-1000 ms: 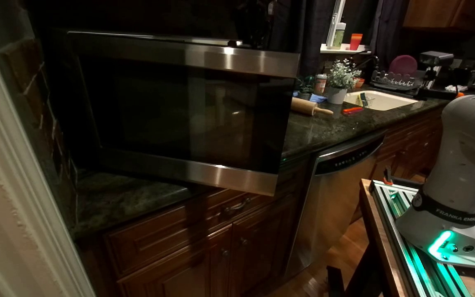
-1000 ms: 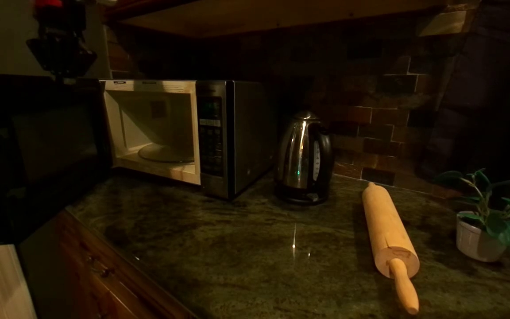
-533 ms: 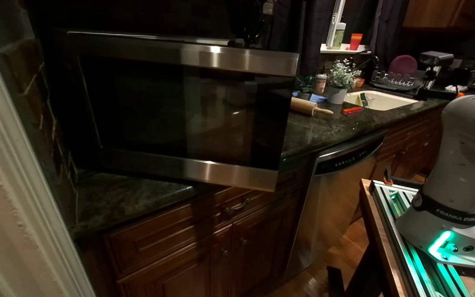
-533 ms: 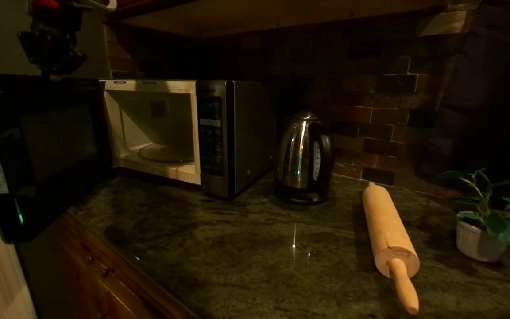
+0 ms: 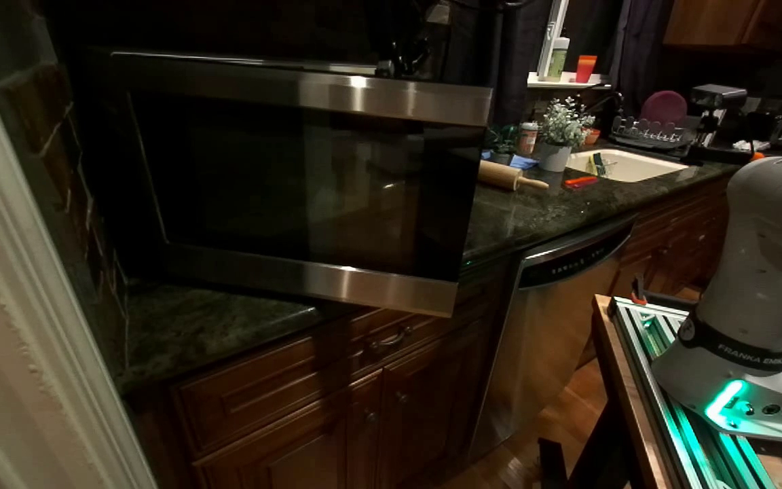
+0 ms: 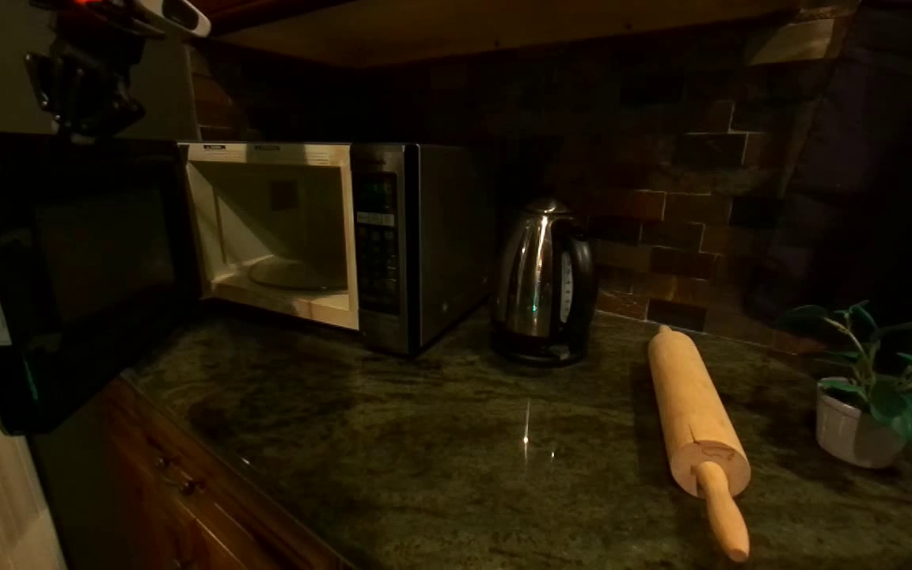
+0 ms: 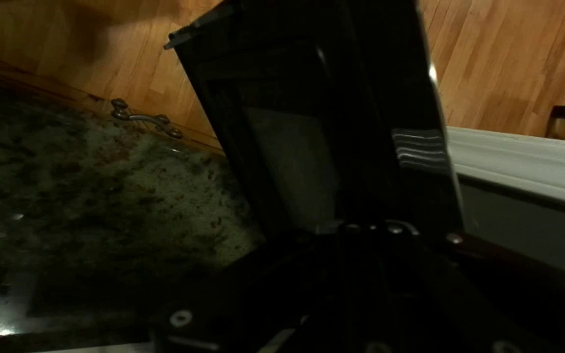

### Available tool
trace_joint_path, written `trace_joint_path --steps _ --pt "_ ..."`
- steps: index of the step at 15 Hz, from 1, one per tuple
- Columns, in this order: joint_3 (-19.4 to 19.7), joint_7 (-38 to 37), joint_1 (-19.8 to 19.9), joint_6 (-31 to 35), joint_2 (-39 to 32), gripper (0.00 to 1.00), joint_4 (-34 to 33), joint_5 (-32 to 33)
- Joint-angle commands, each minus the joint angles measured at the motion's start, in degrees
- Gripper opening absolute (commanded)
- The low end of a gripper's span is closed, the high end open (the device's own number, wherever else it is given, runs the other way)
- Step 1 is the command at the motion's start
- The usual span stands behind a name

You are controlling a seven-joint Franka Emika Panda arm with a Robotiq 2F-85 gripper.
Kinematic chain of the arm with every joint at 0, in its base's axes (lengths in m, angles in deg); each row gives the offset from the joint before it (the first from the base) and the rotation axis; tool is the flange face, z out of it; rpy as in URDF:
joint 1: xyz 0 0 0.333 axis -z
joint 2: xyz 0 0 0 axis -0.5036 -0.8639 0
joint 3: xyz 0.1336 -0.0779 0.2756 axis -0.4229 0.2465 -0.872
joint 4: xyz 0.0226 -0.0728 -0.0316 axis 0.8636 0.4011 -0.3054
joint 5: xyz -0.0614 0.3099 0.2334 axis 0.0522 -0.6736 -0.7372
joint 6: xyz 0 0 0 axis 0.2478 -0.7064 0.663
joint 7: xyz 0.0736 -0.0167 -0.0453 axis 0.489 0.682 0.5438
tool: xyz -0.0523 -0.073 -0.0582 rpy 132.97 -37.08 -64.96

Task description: Open the microwave door

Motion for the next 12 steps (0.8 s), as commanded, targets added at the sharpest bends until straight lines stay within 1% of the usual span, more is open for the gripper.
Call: trace_joint_path --steps 1,12 --pt "0.4 1.3 -0.5 -1.2 -1.1 0.00 -0.5 -3.3" --pt "-1.7 4.2 -3.2 2.4 -3.3 0.00 0.8 -9.5"
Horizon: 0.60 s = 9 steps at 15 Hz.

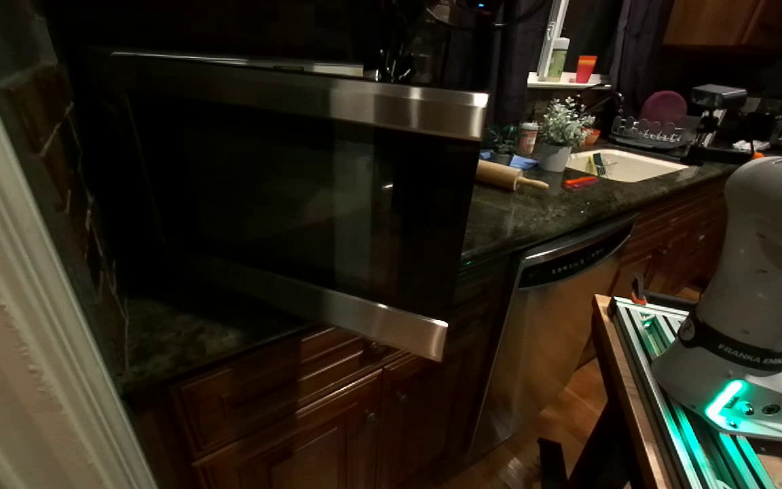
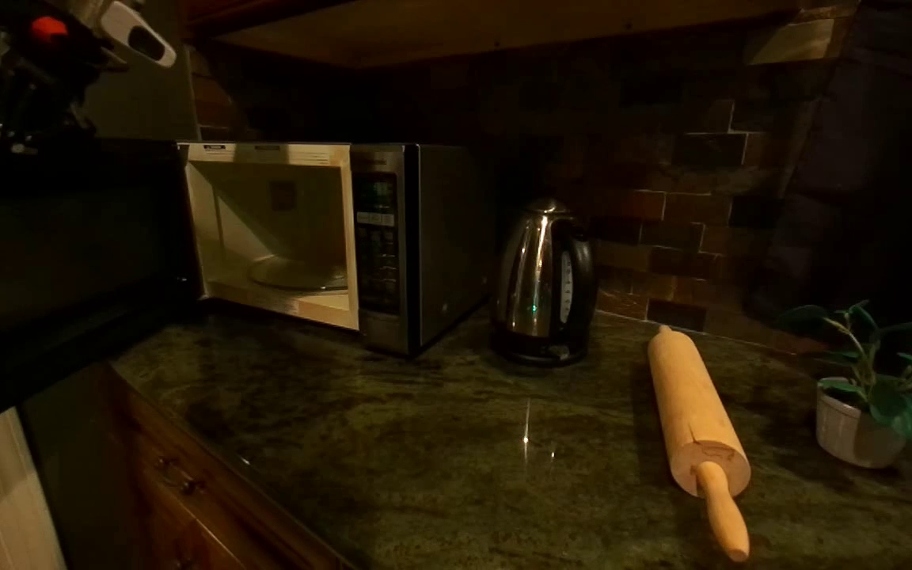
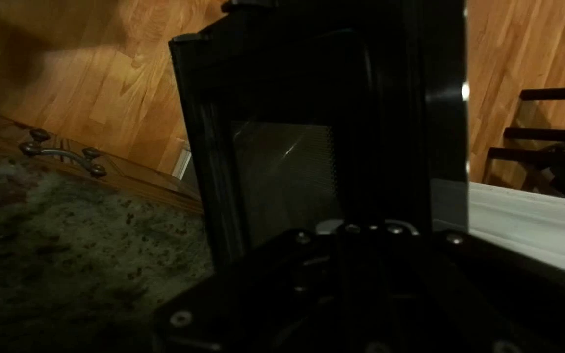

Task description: Open the microwave door

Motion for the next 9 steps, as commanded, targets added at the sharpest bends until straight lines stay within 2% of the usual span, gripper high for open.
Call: trace_joint_path --steps 1,3,5,9 --pt "-0.9 1.3 -1.1 2.8 -1.0 0.00 1.0 -1.1" --pt "-1.4 0.6 -1.7 5.5 -0.8 0.00 1.8 2.1" --pt "-1.5 -0.2 -1.7 7.5 0.1 0.00 2.0 2.4" --pt "-1.3 -3.5 -1.4 10.2 4.5 0.00 3.3 16.1"
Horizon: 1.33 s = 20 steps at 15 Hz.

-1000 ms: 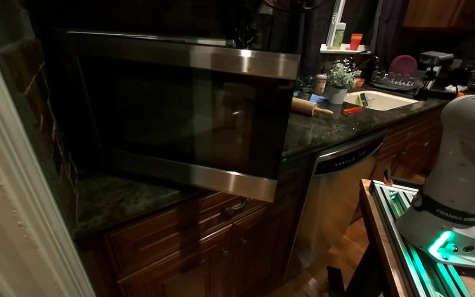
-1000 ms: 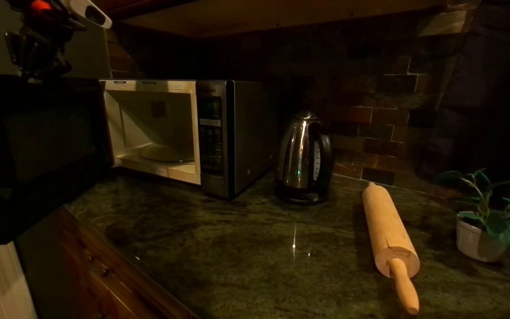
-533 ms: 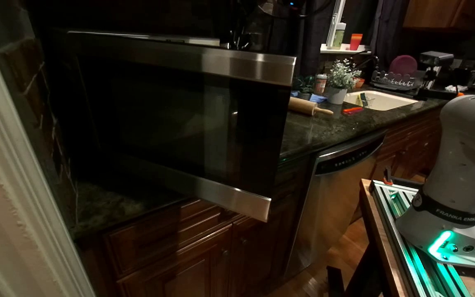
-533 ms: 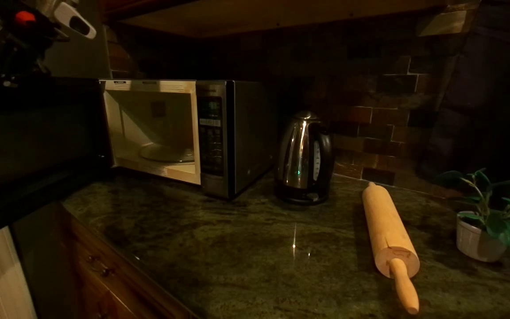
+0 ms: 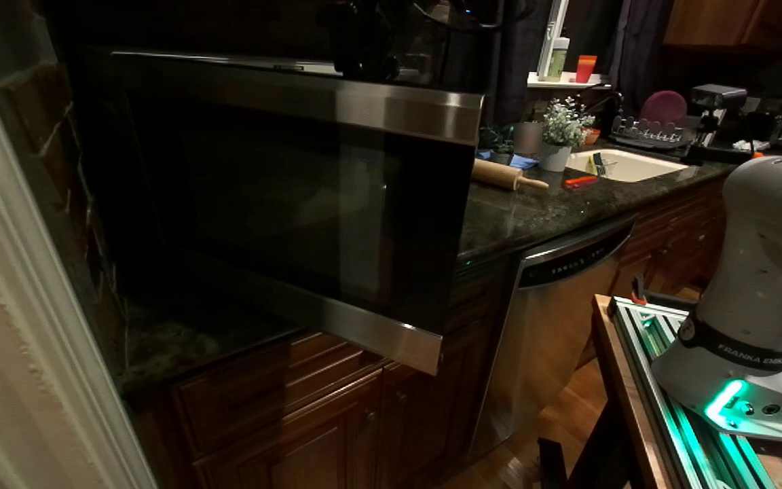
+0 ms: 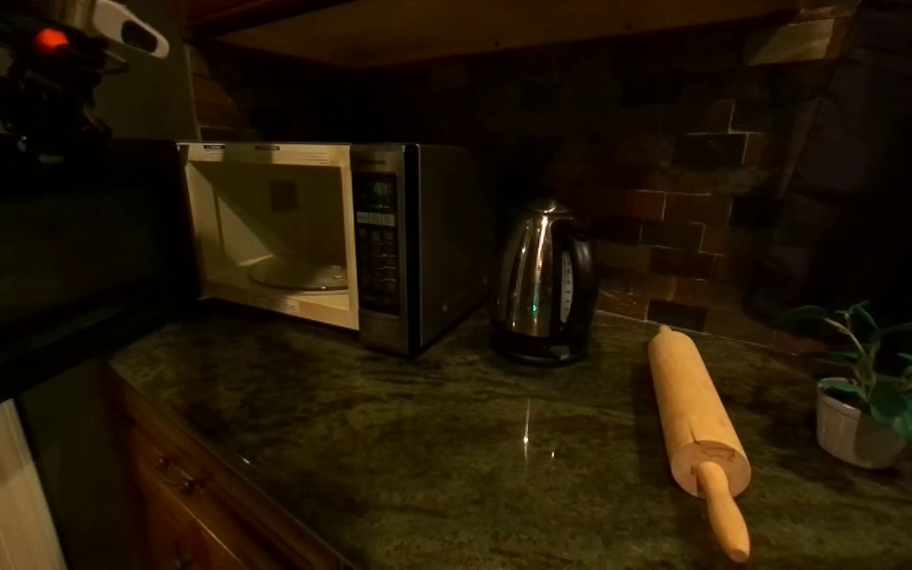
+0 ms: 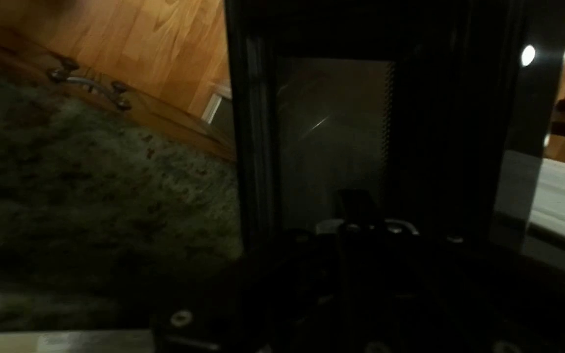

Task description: Open the microwave door

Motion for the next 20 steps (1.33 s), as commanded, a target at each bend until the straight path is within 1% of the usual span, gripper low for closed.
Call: trace_joint_path --steps 1,6,9,10,11,13,14,15,17,18,19,20 --pt "0.2 -3.5 0.4 2.1 5.8 0.00 2.7 10.5" --pt "-0.3 -8.5 2.5 1.3 10.9 0.00 3.1 26.9" --pt "-0.4 -10.9 3.8 1.3 12.8 0.00 3.7 33.2" --pt "0.0 -10.5 3.9 0.2 13.2 0.26 3.4 32.7" --pt "-0.3 -11.0 4.2 1.7 14.3 0.27 4.2 34.1" --pt "-0.7 -11.1 4.3 2.3 16.0 0.40 5.3 35.2" --pt "-1.1 -11.8 4.2 1.5 17.0 0.47 5.8 35.5" --pt "-1.5 -12.5 4.3 1.0 17.8 0.56 6.2 35.8" --pt "-2.2 -13.1 4.2 0.5 19.5 0.69 7.4 35.8" --pt "-2.5 -13.1 4.3 0.4 20.4 0.78 8.1 35.8" --pt "-2.9 -13.0 4.3 1.2 21.3 0.84 9.0 36.2" --pt "-3.3 -12.3 4.2 1.4 22.2 0.93 9.8 36.6"
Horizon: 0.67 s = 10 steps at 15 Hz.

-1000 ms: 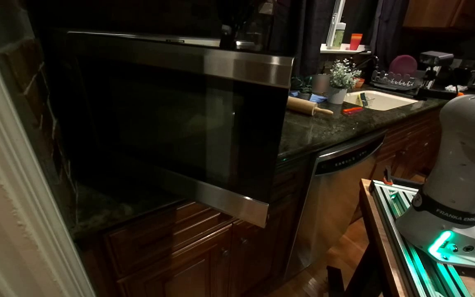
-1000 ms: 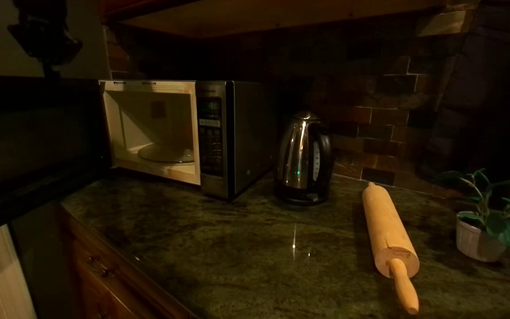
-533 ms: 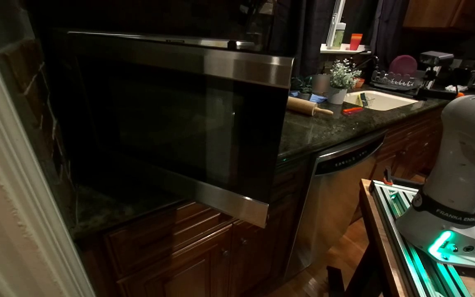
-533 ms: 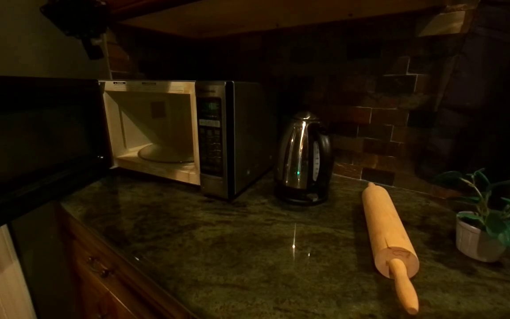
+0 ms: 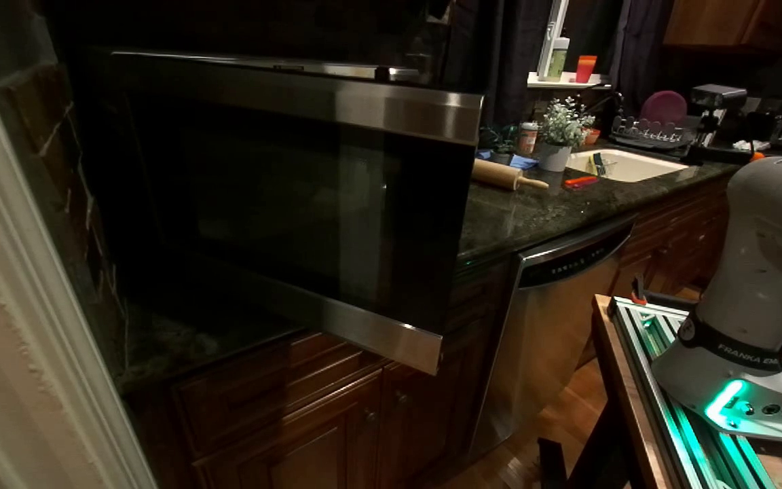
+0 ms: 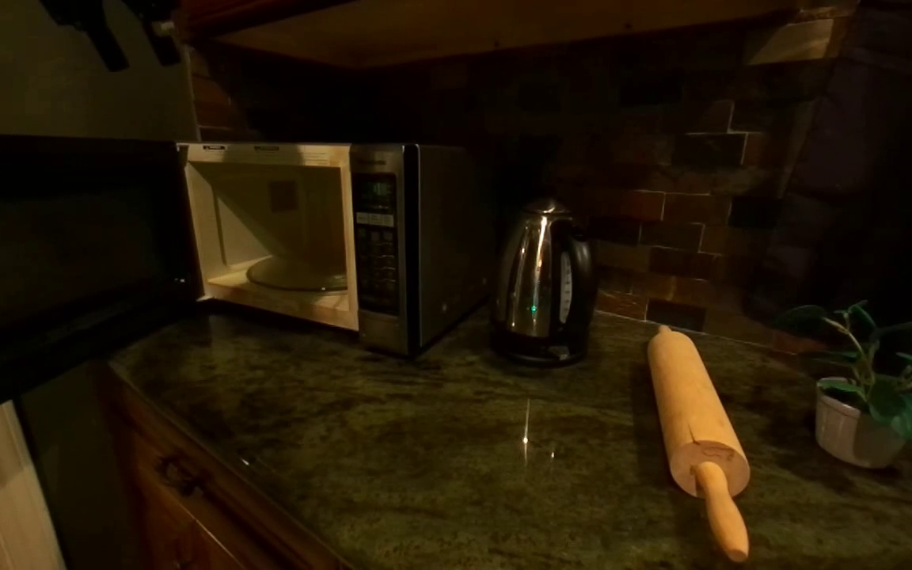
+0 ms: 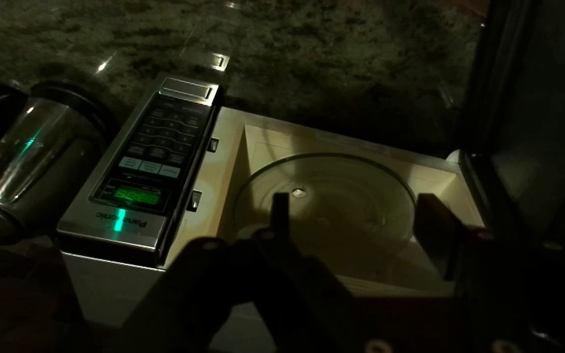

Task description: Open the microwave door

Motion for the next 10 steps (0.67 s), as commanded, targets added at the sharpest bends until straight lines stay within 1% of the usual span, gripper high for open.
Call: trace_joint_path --steps 1,3,4,5,10 --pt "-1.7 0.3 0.3 1.5 4.9 0.99 5.2 2.8" --pt "-2.6 1.8 0.0 2.9 6.7 1.00 6.9 4.7" --pt "-2.2 0.9 0.4 0.6 3.4 0.97 2.8 2.5" --pt "-2.6 1.1 0.4 1.0 4.2 1.00 3.6 3.2" --pt "-3.0 1.5 0.4 1.2 5.4 1.00 4.8 3.5"
